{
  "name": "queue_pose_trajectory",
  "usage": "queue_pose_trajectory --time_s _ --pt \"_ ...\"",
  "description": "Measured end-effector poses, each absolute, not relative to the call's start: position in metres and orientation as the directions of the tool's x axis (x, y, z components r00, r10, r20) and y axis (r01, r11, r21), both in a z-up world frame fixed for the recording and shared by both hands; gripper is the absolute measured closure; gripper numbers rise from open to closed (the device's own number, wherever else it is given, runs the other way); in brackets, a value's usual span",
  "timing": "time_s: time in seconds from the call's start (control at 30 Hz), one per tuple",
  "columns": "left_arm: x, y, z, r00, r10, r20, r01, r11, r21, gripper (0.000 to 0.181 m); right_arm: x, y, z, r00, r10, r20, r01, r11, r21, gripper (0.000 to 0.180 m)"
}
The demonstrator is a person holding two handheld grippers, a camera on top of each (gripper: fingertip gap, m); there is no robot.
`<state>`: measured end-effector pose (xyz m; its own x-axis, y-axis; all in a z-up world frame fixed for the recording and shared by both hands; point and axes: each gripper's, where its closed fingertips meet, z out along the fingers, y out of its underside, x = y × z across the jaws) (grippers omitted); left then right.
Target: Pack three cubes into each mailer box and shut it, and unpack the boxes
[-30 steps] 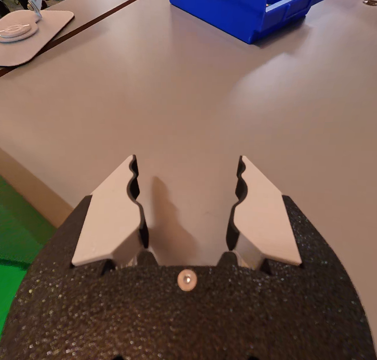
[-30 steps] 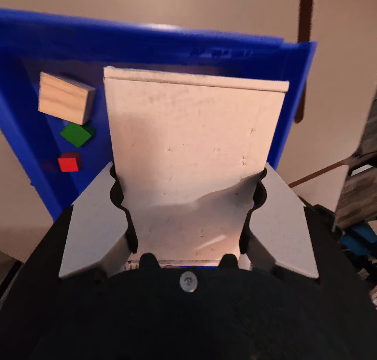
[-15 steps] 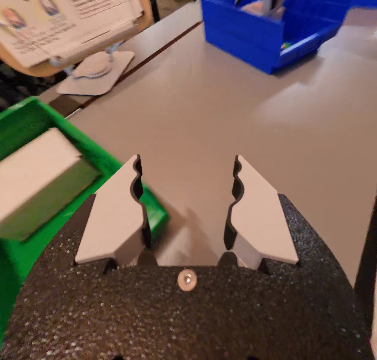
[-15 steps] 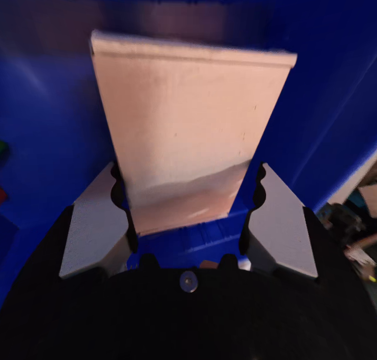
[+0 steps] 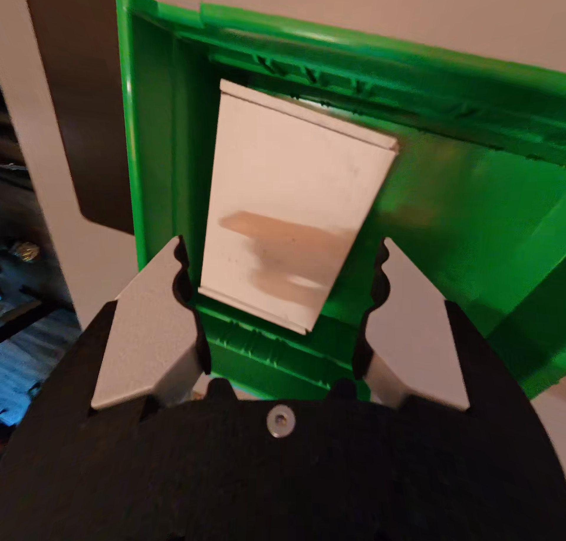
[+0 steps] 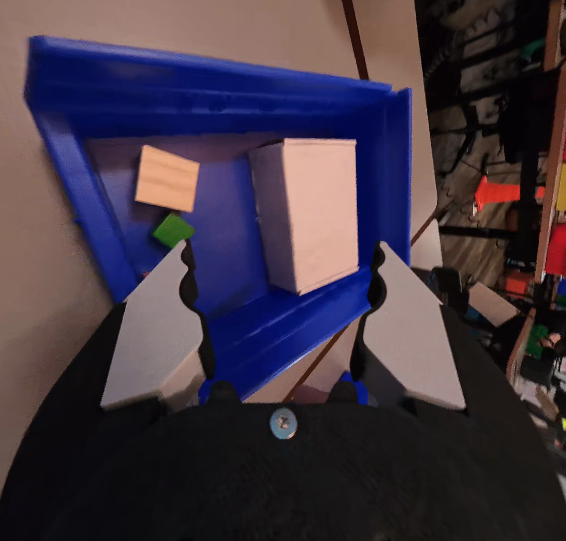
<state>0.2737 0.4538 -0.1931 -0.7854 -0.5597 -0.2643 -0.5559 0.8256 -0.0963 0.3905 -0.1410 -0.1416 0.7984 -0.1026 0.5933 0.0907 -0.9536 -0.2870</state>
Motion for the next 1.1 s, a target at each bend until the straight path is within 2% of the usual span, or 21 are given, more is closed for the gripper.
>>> queue_pose_trajectory --time_s 0.1,0.17,0.23,0.3,0.37,0.4,0.47,0.63,0.83,0.97,1.1 --pt "0.286 0.451 -0.207 -0.798 -0.579 -0.166 -0.568 0.816 -0.113 0.06 0.359 -0.146 -0.153 0.791 -0.197 0.579 0.035 -0.93 -0.366 0.065" --pt "0.286 0.451 -0.217 -0.814 -0.571 -0.11 -0.563 0.821 -0.097 0.065 0.336 -0.138 -0.163 0.815 -0.199 0.544 0.048 -0.913 -0.406 0.068" --pt "0.284 0.451 -0.226 -0.813 -0.581 -0.05 -0.576 0.813 -0.081 0.063 0.32 -0.13 -0.168 0.816 -0.203 0.542 0.041 -0.913 -0.405 0.068" --pt "0.286 0.45 -0.227 -0.813 -0.58 -0.052 -0.574 0.813 -0.095 0.063 0.315 -0.118 -0.164 0.781 -0.221 0.584 0.045 -0.913 -0.406 0.07" --pt "0.285 0.45 -0.229 -0.814 -0.577 -0.063 -0.57 0.815 -0.104 0.061 0.32 -0.099 -0.149 0.711 -0.29 0.641 0.068 -0.878 -0.473 0.069" --pt "0.284 0.451 -0.23 -0.819 -0.568 -0.078 -0.56 0.822 -0.099 0.059 0.315 -0.086 -0.151 0.733 -0.308 0.607 0.065 -0.856 -0.513 0.07" --pt "0.281 0.452 -0.231 -0.828 -0.553 -0.091 -0.549 0.833 -0.072 0.059 0.299 -0.064 -0.162 0.812 -0.27 0.517 0.055 -0.847 -0.529 0.072" --pt "0.255 0.451 -0.223 -0.787 -0.617 0.018 -0.617 0.787 0.011 0.065 0.311 -0.023 -0.137 0.741 -0.362 0.566 0.062 -0.802 -0.594 0.069" --pt "0.247 0.467 -0.251 -0.778 -0.623 -0.079 -0.628 0.77 0.109 0.042 0.303 0.025 -0.138 0.779 -0.39 0.49 0.039 -0.75 -0.66 0.071" --pt "0.247 0.471 -0.246 -0.767 -0.63 -0.118 -0.641 0.761 0.098 0.044 0.302 0.034 -0.139 0.777 -0.396 0.488 0.033 -0.75 -0.661 0.071" --pt "0.239 0.477 -0.21 -0.763 -0.619 -0.185 -0.642 0.76 0.103 0.047 0.298 0.034 -0.144 0.773 -0.381 0.506 0.045 -0.764 -0.644 0.07"
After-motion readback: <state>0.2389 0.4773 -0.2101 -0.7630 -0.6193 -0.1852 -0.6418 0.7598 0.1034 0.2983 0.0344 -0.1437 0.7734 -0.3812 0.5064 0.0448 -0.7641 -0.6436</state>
